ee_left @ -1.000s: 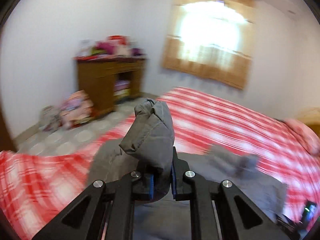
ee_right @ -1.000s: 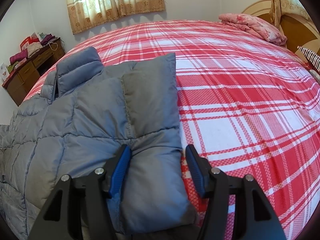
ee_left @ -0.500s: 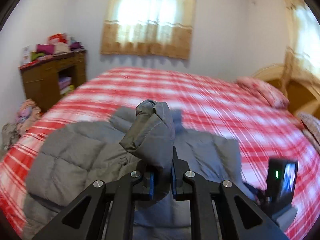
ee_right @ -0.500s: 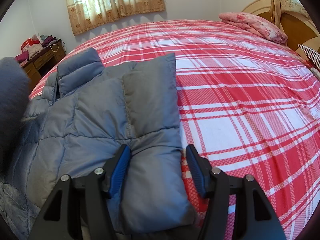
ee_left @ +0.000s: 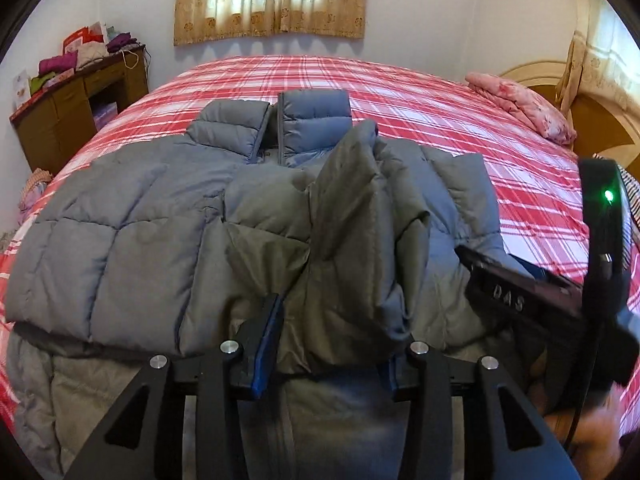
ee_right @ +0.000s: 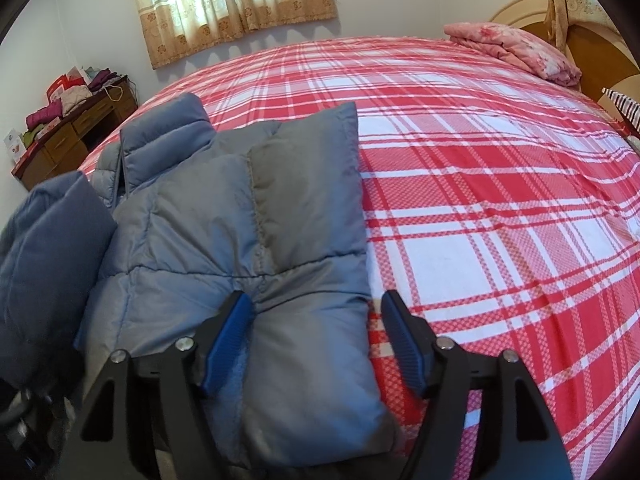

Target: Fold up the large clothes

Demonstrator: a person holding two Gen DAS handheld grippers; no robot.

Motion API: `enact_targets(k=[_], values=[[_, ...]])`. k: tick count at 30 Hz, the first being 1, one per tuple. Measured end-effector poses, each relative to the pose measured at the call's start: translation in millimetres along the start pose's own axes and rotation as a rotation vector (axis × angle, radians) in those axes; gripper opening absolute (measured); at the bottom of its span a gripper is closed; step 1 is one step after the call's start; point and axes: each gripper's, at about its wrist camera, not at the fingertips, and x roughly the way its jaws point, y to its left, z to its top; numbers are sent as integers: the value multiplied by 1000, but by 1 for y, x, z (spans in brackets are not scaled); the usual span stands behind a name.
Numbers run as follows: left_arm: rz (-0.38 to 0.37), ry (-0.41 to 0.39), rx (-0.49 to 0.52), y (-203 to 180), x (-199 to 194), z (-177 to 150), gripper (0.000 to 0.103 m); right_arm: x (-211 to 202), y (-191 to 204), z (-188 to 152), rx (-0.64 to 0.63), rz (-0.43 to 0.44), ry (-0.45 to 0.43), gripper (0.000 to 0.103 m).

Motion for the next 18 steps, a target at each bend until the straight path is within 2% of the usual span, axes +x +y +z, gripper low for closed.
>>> enact_targets(k=[3, 6, 9, 13, 15, 17, 18], values=[[17, 9, 31, -1, -13, -10, 56, -8, -9, 4, 44, 46, 16, 73], [54, -4, 92, -4, -17, -20, 57, -35, -24, 4, 158, 141, -28, 76], [73, 3, 74, -2, -17, -23, 57, -60, -22, 2, 215, 273, -44, 76], [52, -11, 91, -6, -27, -32, 57, -74, 10, 9, 175, 415, -25, 92], [65, -12, 119, -12, -28, -36, 57, -66, 23, 13, 166, 458, 25, 95], [57, -6, 120, -13, -29, -39, 57, -47, 40, 15, 133, 484, 141, 93], [37, -3, 102, -10, -32, -40, 57, -38, 48, 13, 123, 480, 175, 85]])
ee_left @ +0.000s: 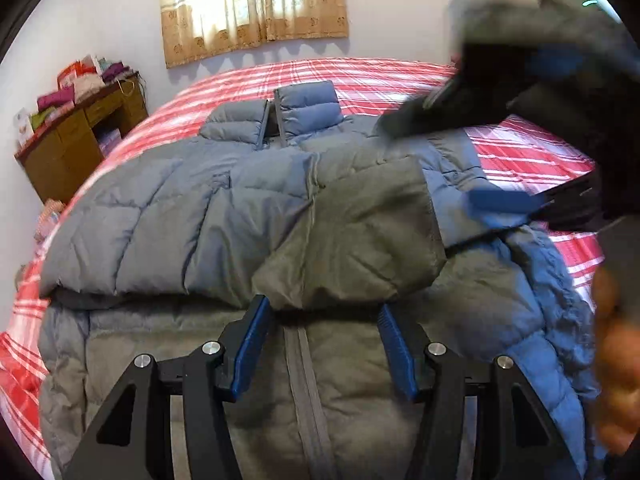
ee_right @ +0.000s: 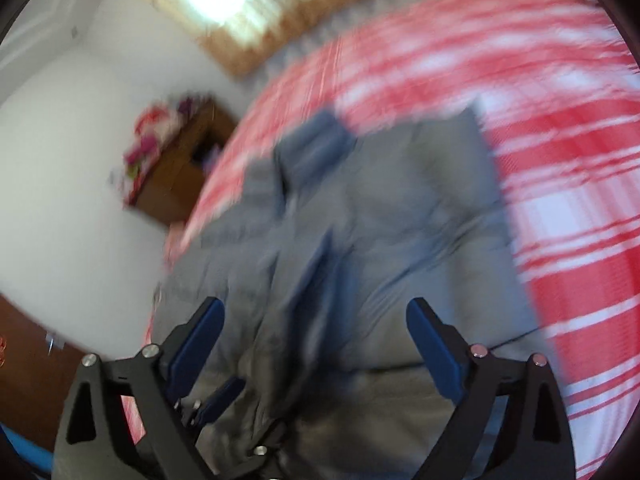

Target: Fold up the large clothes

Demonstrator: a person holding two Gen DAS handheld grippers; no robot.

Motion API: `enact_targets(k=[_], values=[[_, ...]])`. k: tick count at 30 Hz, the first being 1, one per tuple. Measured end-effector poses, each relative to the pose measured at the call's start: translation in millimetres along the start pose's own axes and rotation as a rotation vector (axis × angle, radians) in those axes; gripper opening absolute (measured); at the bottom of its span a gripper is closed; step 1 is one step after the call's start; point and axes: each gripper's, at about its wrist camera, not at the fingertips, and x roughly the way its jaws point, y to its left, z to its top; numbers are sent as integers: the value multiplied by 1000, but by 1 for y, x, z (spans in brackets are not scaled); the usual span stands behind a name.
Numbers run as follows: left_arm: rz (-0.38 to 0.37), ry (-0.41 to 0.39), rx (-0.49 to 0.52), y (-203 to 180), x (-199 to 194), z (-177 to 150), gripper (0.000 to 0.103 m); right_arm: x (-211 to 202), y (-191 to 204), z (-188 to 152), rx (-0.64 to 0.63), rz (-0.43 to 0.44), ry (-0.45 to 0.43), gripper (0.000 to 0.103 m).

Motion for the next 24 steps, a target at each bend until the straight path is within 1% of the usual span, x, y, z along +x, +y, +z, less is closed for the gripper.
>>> enact_targets(k=[1, 2, 3, 4, 5, 7, 9, 11, 12, 13, 15, 16, 19, 20, 22, 24], values=[[-10, -1, -20, 4, -4, -1, 57, 12, 3, -2, -13, -15, 33, 77], [-14, -4, -36, 7, -7, -3, 57, 19, 4, -3, -23, -27, 52, 72], [-18, -8, -57, 13, -12, -7, 57, 31, 7, -6, -45, -47, 87, 57], [-18, -7, -75, 21, -18, -13, 57, 37, 7, -7, -62, -58, 102, 36], [-13, -7, -81, 26, -21, -16, 57, 40, 7, -8, -78, -73, 105, 30], [16, -12, -130, 47, -34, -26, 57, 37, 14, -12, -146, -130, 63, 28], [15, -25, -181, 65, -43, -27, 57, 34, 19, -18, -200, -178, 46, 27], [45, -53, -220, 88, -52, -22, 57, 33, 17, -26, -241, -221, 46, 28], [72, -66, -231, 98, -54, -16, 57, 32, 15, -26, -251, -236, 44, 34], [108, -78, -238, 111, -55, -7, 57, 30, 14, -27, -266, -259, 37, 44], [167, -85, -238, 128, -55, 5, 57, 20, 16, -27, -294, -301, 11, 55], [202, -94, -245, 141, -56, 14, 57, 11, 14, -24, -299, -321, -10, 55], [229, -114, -294, 172, -55, 32, 57, -19, 20, -10, -305, -393, -129, 55], [246, -121, -306, 180, -52, 39, 57, -25, 24, -3, -304, -392, -154, 56], [290, -126, -320, 190, -43, 49, 57, -24, 35, 8, -306, -362, -170, 52], [297, -121, -327, 197, -30, 61, 57, -8, 47, 22, -313, -329, -158, 50]])
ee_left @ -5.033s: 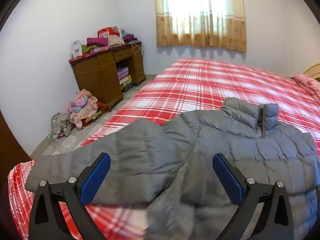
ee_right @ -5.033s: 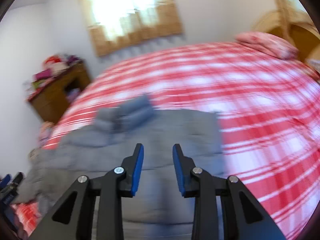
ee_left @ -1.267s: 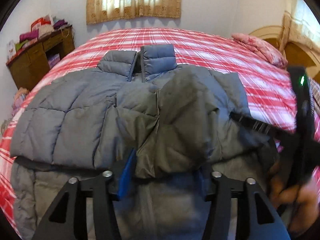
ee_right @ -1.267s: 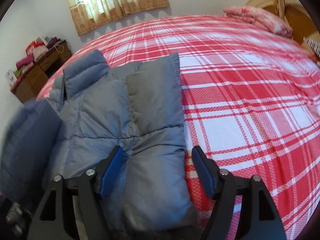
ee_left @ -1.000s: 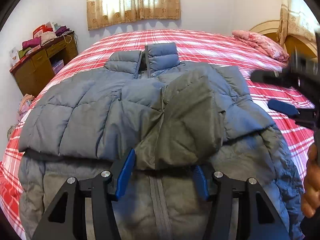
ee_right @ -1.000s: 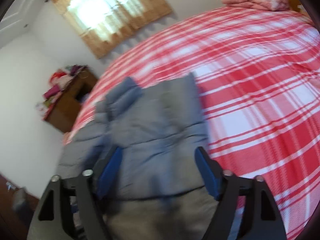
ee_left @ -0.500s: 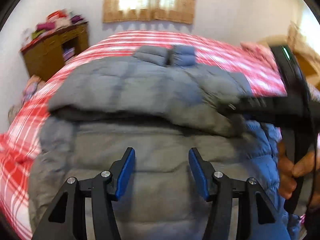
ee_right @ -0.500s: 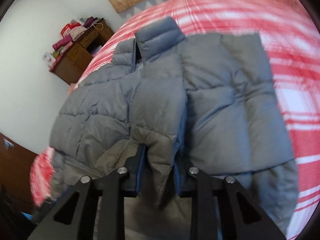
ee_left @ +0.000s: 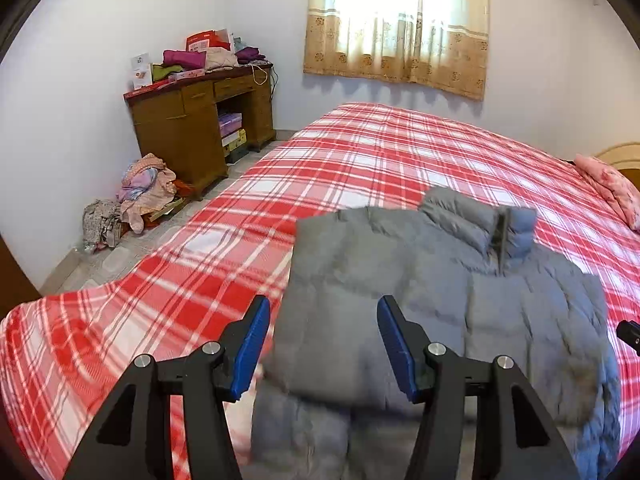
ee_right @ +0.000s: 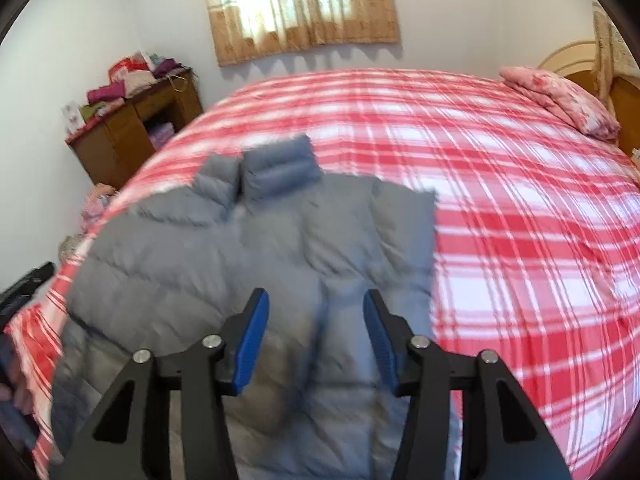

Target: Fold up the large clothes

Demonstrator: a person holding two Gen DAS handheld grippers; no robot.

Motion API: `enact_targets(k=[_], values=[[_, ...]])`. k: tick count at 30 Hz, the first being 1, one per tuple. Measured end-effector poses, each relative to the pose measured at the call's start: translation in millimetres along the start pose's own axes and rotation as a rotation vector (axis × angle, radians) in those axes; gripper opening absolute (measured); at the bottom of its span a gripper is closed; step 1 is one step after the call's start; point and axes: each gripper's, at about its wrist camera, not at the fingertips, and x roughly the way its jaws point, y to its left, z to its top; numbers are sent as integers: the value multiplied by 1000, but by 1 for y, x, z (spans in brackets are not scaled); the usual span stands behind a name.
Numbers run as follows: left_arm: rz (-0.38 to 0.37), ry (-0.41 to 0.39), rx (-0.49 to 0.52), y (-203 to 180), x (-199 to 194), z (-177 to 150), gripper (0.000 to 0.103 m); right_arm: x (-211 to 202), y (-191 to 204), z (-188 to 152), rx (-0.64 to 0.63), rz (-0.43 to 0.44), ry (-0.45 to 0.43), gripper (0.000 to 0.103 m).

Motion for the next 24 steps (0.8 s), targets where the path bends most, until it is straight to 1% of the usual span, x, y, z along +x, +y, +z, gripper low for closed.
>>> enact_targets(k=[1, 3, 4, 6, 9, 12, 13, 15, 17, 21, 24], values=[[8, 6, -2, -1, 5, 3, 57, 6, 5, 1, -3, 8, 6, 50], [19, 17, 14, -9, 17, 7, 57, 31, 17, 1, -25, 24, 46, 49], [32, 17, 30, -14, 24, 8, 57, 43, 20, -1, -37, 20, 67, 42], [85, 16, 45, -20, 36, 8, 57, 61, 26, -9, -78, -9, 99, 34], [101, 34, 41, -20, 50, -1, 57, 69, 19, -23, -103, -43, 105, 34], [155, 70, 52, -20, 72, -13, 57, 78, 11, -34, -124, -54, 109, 34], [161, 83, 45, -18, 78, -19, 57, 76, 8, -35, -132, -52, 107, 34], [160, 74, 34, -14, 84, -29, 57, 77, 7, -39, -135, -45, 99, 34], [170, 67, 49, -15, 88, -37, 57, 76, 6, -43, -140, -44, 86, 34], [188, 102, 55, -18, 100, -38, 59, 73, 5, -45, -135, -35, 66, 34], [237, 99, 90, -26, 102, -40, 60, 75, 5, -44, -131, -34, 71, 34]])
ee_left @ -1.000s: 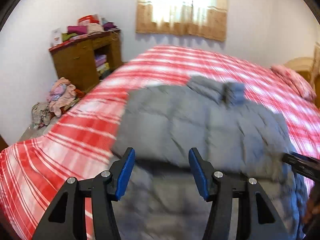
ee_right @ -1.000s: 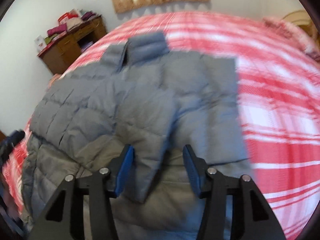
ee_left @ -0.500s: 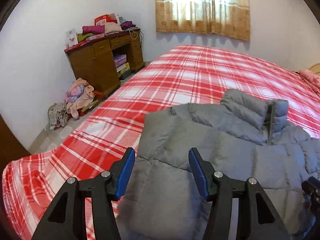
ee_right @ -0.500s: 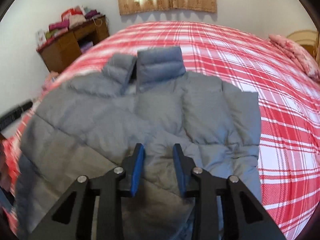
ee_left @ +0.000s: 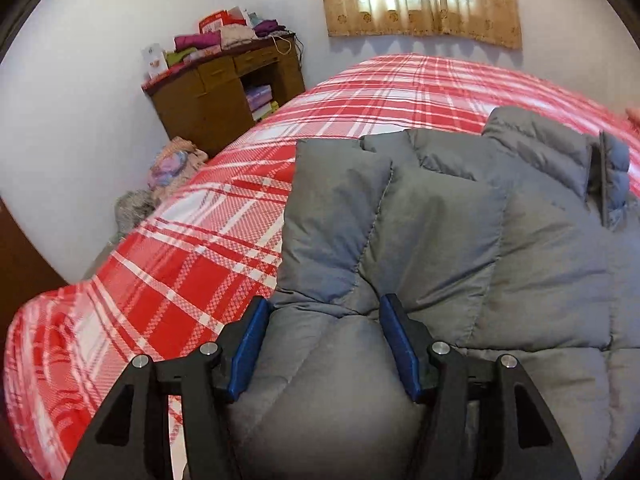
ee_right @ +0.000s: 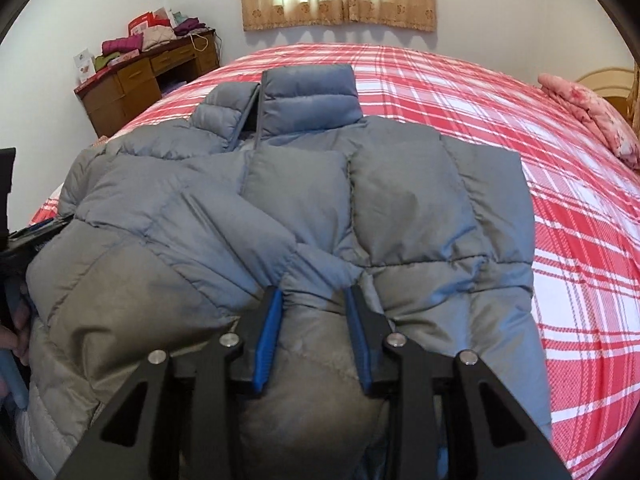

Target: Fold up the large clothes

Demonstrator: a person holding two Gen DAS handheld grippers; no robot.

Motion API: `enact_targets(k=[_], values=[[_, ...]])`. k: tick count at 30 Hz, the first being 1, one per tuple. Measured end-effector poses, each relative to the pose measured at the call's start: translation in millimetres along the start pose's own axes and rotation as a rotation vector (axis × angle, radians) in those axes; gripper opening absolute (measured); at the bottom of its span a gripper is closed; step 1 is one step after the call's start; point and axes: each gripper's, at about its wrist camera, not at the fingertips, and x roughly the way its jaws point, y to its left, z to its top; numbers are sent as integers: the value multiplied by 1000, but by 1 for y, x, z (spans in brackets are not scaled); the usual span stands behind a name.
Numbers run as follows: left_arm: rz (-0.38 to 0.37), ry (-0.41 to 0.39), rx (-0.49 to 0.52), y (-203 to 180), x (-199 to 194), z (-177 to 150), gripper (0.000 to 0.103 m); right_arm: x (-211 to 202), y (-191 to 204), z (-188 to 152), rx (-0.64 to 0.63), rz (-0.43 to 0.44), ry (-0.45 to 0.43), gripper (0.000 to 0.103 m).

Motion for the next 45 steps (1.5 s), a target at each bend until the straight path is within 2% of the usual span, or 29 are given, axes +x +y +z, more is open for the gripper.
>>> enact_targets(k=[3, 5, 7, 8, 10, 12, 14, 15, 17, 20, 22, 23, 24, 25, 26, 27, 28, 29, 32, 33, 36, 39, 41, 45], values=[[0, -5, 19, -1, -5, 1, 60, -2, 1, 4, -11, -8, 28, 36], [-66, -6, -10, 10, -14, 5, 60, -13, -4, 20, 25, 28, 61, 37], [-142, -12, -57, 24, -27, 14, 60, -25, -13, 43, 73, 62, 38, 38], [-168, -17, -75, 29, -35, 20, 60, -29, -17, 57, 94, 64, 27, 40], [-206, -31, -86, 37, -51, 39, 60, -28, -31, 98, 177, 85, 25, 55], [-211, -56, -65, 38, -61, 57, 62, -10, -44, 139, 261, 99, 57, 65], [-213, -62, -39, 35, -62, 73, 63, 9, -53, 164, 333, 107, 89, 73], [-215, -57, -29, 35, -59, 81, 63, 24, -57, 177, 385, 138, 113, 76], [-200, -55, -15, 33, -53, 96, 63, 61, -63, 198, 485, 191, 181, 75], [-172, -59, -10, 27, -40, 110, 63, 97, -64, 208, 557, 151, 220, 74], [-173, -27, -13, 23, -29, 116, 63, 112, -62, 205, 574, 142, 251, 74], [-180, -13, -9, 21, -25, 117, 63, 116, -61, 201, 575, 131, 272, 70], [-182, -7, 7, 16, -22, 118, 63, 117, -60, 193, 573, 118, 299, 53], [-179, -14, 18, 13, -22, 117, 63, 114, -58, 184, 560, 130, 312, 44], [-179, -20, 22, 12, -22, 115, 63, 107, -55, 174, 526, 154, 307, 42], [-185, -21, 23, 9, -22, 114, 63, 99, -55, 166, 488, 153, 297, 35], [-199, -17, 18, 8, -22, 112, 63, 91, -56, 157, 463, 138, 289, 29], [-212, -11, 10, 7, -23, 111, 63, 82, -58, 143, 443, 118, 278, 28], [-252, 13, -29, 4, -27, 110, 63, 77, -73, 106, 438, 96, 284, 17], [-255, 11, -40, 2, -29, 112, 63, 79, -78, 96, 443, 115, 275, 11], [-269, -17, -46, -7, -42, 120, 63, 73, -84, 84, 411, 151, 170, 6], [-267, -54, -14, -22, -52, 133, 63, 62, -66, 67, 252, 71, 7, 6], [-277, -63, 9, -40, -51, 150, 63, 59, -61, 65, 241, 48, -11, 6], [-311, 17, -12, -78, -25, 182, 63, 57, -73, 61, 282, 97, -26, 6]])
